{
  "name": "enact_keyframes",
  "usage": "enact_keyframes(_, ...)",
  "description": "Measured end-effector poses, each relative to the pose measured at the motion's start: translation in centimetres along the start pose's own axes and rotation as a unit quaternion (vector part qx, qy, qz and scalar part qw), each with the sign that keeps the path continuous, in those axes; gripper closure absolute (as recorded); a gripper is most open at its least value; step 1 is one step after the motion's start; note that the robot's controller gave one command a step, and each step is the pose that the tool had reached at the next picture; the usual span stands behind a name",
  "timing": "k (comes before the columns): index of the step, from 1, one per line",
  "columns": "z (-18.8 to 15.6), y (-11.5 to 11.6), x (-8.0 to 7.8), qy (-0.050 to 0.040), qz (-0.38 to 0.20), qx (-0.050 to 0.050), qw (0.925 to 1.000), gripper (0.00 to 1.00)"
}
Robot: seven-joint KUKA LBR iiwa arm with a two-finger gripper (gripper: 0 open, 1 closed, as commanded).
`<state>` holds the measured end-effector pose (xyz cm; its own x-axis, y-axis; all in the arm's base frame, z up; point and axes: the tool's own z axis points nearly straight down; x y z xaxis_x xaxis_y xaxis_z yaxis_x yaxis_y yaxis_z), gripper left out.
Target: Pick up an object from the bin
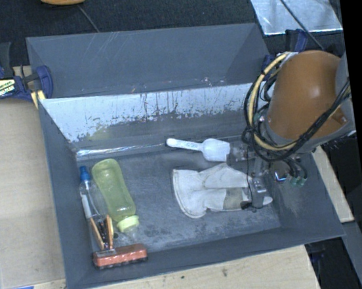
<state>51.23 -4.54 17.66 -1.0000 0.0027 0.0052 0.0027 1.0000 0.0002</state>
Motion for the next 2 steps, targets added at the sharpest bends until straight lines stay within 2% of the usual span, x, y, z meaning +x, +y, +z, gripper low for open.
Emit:
enact_keyframes(1,-0.43,0.01,-0.18,-0.0041,-0.001,0.000,1.0000,0.00)
enact_keyframes(2,-0.40,0.02,-0.27,-0.0045,-0.001,0.000,1.0000,0.00)
